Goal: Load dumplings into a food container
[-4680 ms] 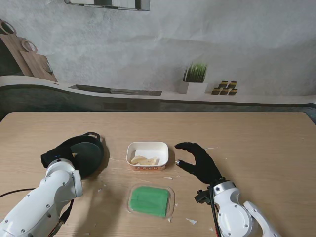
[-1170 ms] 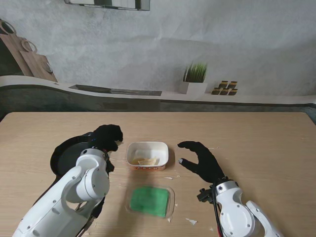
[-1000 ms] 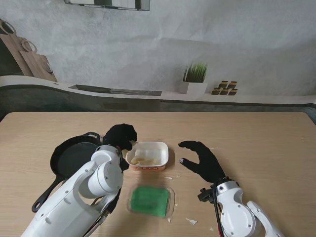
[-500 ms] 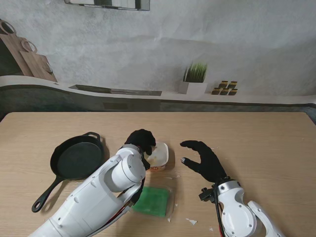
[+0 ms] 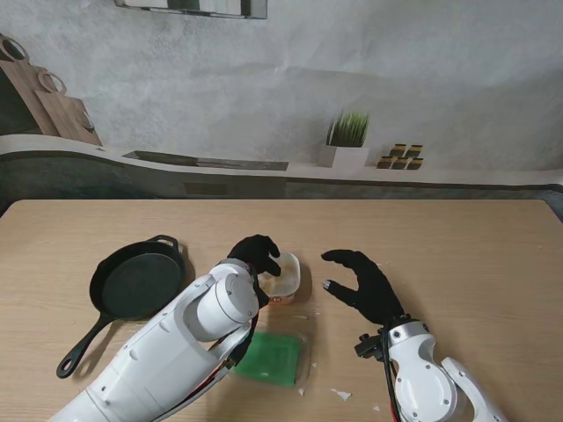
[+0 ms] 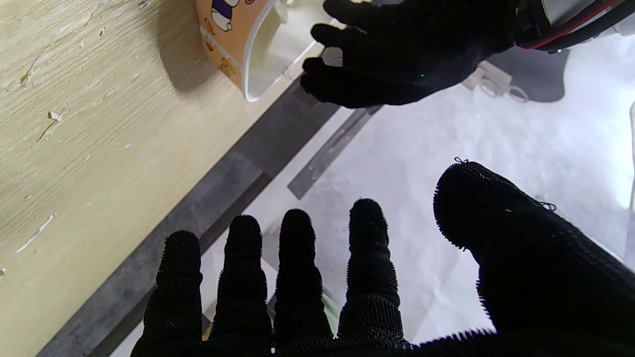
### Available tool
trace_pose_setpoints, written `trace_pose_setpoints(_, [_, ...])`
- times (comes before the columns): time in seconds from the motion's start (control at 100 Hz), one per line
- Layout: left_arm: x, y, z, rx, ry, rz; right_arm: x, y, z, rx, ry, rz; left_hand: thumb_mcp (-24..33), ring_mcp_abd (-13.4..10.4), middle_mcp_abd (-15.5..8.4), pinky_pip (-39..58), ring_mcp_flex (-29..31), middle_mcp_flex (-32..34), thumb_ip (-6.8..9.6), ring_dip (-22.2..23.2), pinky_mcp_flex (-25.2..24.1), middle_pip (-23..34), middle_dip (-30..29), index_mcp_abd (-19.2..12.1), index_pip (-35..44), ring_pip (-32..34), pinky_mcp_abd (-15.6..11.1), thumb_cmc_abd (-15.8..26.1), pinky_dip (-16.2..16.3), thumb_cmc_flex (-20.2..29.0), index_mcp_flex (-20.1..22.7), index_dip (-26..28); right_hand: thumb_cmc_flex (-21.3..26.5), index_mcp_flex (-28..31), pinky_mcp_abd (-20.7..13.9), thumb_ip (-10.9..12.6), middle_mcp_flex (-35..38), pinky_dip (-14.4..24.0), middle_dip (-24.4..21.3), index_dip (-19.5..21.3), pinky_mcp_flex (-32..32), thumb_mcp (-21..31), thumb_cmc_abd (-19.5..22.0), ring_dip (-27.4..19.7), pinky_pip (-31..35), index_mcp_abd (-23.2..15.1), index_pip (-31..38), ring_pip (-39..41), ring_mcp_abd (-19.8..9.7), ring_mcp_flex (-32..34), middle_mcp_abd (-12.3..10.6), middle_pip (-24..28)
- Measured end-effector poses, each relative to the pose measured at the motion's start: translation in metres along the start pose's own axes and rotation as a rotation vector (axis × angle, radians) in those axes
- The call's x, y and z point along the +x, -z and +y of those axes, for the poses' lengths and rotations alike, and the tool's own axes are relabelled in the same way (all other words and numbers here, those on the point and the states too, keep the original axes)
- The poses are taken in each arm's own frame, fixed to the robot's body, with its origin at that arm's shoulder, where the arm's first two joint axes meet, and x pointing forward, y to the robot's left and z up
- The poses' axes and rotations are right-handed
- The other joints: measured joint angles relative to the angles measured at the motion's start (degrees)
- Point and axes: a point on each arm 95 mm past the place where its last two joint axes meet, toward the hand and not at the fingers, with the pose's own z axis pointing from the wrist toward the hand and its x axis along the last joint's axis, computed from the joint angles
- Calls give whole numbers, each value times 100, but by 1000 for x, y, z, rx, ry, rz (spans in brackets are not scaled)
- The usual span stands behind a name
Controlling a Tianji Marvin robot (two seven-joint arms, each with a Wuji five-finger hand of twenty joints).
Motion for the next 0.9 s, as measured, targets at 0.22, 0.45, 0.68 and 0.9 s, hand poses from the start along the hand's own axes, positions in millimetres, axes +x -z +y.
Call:
trace_pose_setpoints(0.22, [3, 20, -19, 68, -63, 178, 0, 0, 0, 4, 3, 1, -530, 56, 6, -289, -528, -269, 2, -100, -1045, -71, -137, -16, -463, -161, 231, 702, 89, -541, -279, -334, 0, 0, 0, 0, 0, 0, 0, 0, 0, 0, 0, 0, 0, 0, 0, 0, 0, 1, 1, 0])
trace_pose_setpoints(0.45, [-26, 66, -66, 218, -298, 503, 4, 1, -4, 25, 37, 1, -1127, -41, -112, -285, -277, 254, 66, 426, -1157, 527, 646, -193, -459, 281, 348, 1636, 245, -688, -150, -344, 15, 0, 0, 0, 0, 1, 2, 0, 1, 65, 0, 0, 0, 0, 0, 0, 0, 1, 61, 0])
trace_pose_setpoints(0.68, [-99, 99, -77, 188, -547, 514, 14, 8, -8, 87, 167, -19, -1798, -95, -212, -530, -143, 553, 67, 574, -1387, 620, 1067, -336, 378, 399, 373, 1707, 369, -658, 680, 145, 69, -2, 0, 0, 55, 23, 68, 59, 56, 88, -51, 147, 24, 377, 276, 296, 138, 74, 87, 134])
trace_pose_setpoints(0.9, [-143, 113, -58, 98, -740, 546, 28, 34, -7, 174, 412, -28, -2101, -417, -477, -1448, -331, 668, 6, 316, -1723, 238, 715, -907, 931, -15, 371, 1607, 236, -755, 1283, -8, 69, 359, 136, 0, 538, 370, 256, 138, 388, 54, -38, 573, 533, 1148, 520, 1172, 556, 348, 394, 629])
